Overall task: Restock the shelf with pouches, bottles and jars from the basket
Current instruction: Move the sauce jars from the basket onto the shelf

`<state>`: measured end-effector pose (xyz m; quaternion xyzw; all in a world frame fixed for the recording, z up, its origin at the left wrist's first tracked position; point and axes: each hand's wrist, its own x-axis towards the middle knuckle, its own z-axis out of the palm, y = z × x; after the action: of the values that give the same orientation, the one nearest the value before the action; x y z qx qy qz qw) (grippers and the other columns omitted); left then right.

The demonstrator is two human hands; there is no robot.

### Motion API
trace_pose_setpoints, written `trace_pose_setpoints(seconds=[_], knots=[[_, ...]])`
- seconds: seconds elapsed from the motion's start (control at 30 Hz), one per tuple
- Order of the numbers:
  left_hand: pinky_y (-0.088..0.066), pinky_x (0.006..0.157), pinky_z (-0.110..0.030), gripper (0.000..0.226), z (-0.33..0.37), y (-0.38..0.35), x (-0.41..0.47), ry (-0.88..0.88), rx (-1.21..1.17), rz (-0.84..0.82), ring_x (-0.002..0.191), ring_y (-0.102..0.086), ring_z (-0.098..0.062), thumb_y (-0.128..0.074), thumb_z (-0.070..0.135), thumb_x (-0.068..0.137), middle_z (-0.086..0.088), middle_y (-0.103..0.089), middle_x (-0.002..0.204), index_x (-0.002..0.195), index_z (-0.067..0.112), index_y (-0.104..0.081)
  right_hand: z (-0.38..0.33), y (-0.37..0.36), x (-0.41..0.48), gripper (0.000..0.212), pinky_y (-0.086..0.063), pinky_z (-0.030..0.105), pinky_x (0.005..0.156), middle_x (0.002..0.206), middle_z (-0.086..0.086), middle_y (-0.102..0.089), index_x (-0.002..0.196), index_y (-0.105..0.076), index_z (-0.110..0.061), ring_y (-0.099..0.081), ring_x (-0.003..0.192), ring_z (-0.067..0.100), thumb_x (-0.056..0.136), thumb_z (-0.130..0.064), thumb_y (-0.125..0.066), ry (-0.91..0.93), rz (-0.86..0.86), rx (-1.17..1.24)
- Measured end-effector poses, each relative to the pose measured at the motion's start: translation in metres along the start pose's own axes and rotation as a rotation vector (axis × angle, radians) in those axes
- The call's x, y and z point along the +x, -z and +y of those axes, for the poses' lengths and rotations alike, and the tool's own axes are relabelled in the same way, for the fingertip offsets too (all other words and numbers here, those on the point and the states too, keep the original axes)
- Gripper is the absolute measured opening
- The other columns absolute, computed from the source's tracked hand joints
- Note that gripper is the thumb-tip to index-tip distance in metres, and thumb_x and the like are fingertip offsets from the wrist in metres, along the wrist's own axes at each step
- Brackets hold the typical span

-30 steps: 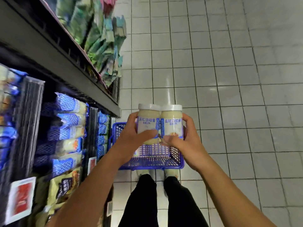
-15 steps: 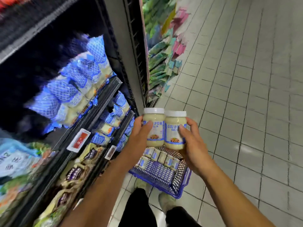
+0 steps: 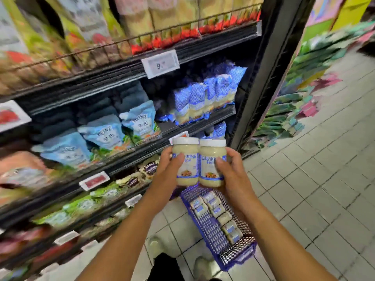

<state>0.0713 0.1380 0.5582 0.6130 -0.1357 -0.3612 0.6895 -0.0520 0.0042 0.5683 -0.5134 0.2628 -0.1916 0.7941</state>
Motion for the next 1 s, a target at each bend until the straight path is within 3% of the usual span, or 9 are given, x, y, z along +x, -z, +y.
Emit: trace_pose_setpoints(seconds=[0.17,0.27,0.37,0.5,0.6,0.73,0.87,0.93,1.0], knots=[[-0.056,0.062,-0.027,0.039,0.028,0.059,-0.057,-0.1,-0.017,0.154,0.09,-0.073,-0.014,-0.059,0.057,0.077,0.005,-0.075,0.103,0.113,0.044,-0.057,0.005,-0.069,-0.008,0.03,-0.062,0.047,0.068,0.101,0.002,-0.076,0.118,-0.056,-0.034,-0.075,0.089,0.024,0.089,-0.033,-0.064,-0.03,-0.219,-0.035],[-0.057,0.076,-0.039,0.032,0.042,0.095,-0.095,-0.156,-0.023,0.244,0.101,-0.072,-0.017,-0.057,0.053,0.082,0.003,-0.074,0.111,0.113,0.048,-0.058,0.009,-0.117,-0.02,0.035,-0.06,0.058,0.077,0.104,0.008,-0.075,0.121,-0.053,-0.033,-0.074,0.091,0.028,0.088,-0.033,-0.065,-0.045,-0.315,-0.081],[-0.056,0.082,-0.045,0.041,0.056,0.135,-0.137,-0.216,-0.025,0.337,0.103,-0.071,-0.02,-0.059,0.057,0.077,0.002,-0.073,0.112,0.117,0.046,-0.056,0.018,-0.169,-0.037,0.04,-0.062,0.048,0.073,0.104,0.005,-0.077,0.124,-0.05,-0.032,-0.074,0.093,0.027,0.085,-0.034,-0.061,-0.043,-0.441,-0.085],[-0.054,0.081,-0.043,0.049,0.072,0.189,-0.2,-0.292,-0.021,0.462,0.102,-0.071,-0.02,-0.06,0.058,0.077,0.001,-0.073,0.112,0.122,0.039,-0.055,0.036,-0.24,-0.068,0.037,-0.061,0.054,0.077,0.111,0.005,-0.075,0.122,-0.052,-0.038,-0.074,0.098,0.03,0.087,-0.034,-0.062,-0.056,-0.587,-0.081],[-0.054,0.088,-0.048,0.051,0.082,0.229,-0.247,-0.337,-0.03,0.56,0.106,-0.07,-0.023,-0.06,0.053,0.081,-0.001,-0.073,0.116,0.128,0.035,-0.052,0.049,-0.293,-0.096,0.037,-0.061,0.047,0.072,0.112,0.003,-0.075,0.119,-0.054,-0.045,-0.074,0.099,0.028,0.084,-0.042,-0.066,-0.075,-0.69,-0.094],[-0.056,0.072,-0.039,0.043,0.097,0.276,-0.308,-0.406,-0.012,0.664,0.092,-0.072,-0.017,-0.059,0.057,0.08,0.002,-0.075,0.108,0.12,0.043,-0.057,0.062,-0.362,-0.134,0.024,-0.06,0.037,0.064,0.11,0.001,-0.076,0.106,-0.061,-0.05,-0.075,0.094,0.024,0.087,-0.035,-0.061,-0.064,-0.81,-0.083],[-0.052,0.059,-0.042,0.035,0.113,0.314,-0.368,-0.464,0.05,0.728,0.072,-0.069,-0.02,-0.055,0.064,0.08,0.003,-0.074,0.096,0.112,0.051,-0.057,0.068,-0.422,-0.173,0.035,-0.06,0.061,0.068,0.107,0.005,-0.076,0.121,-0.052,-0.038,-0.075,0.089,0.029,0.087,-0.037,-0.061,-0.047,-0.919,-0.087],[-0.051,0.052,-0.035,0.039,0.119,0.331,-0.394,-0.494,0.074,0.771,0.065,-0.068,-0.018,-0.053,0.063,0.082,0.002,-0.074,0.092,0.117,0.046,-0.055,0.07,-0.448,-0.193,0.032,-0.048,0.076,0.072,0.098,0.003,-0.078,0.118,-0.052,-0.041,-0.073,0.077,0.028,0.087,-0.042,-0.061,-0.025,-0.955,-0.122],[-0.051,0.055,-0.036,0.047,0.127,0.345,-0.417,-0.515,0.076,0.831,0.068,-0.067,-0.017,-0.055,0.061,0.079,0.002,-0.073,0.093,0.121,0.04,-0.053,0.07,-0.471,-0.212,0.033,-0.042,0.078,0.071,0.088,0.003,-0.078,0.114,-0.052,-0.043,-0.067,0.071,0.032,0.083,-0.048,-0.063,-0.025,-1.0,-0.131]])
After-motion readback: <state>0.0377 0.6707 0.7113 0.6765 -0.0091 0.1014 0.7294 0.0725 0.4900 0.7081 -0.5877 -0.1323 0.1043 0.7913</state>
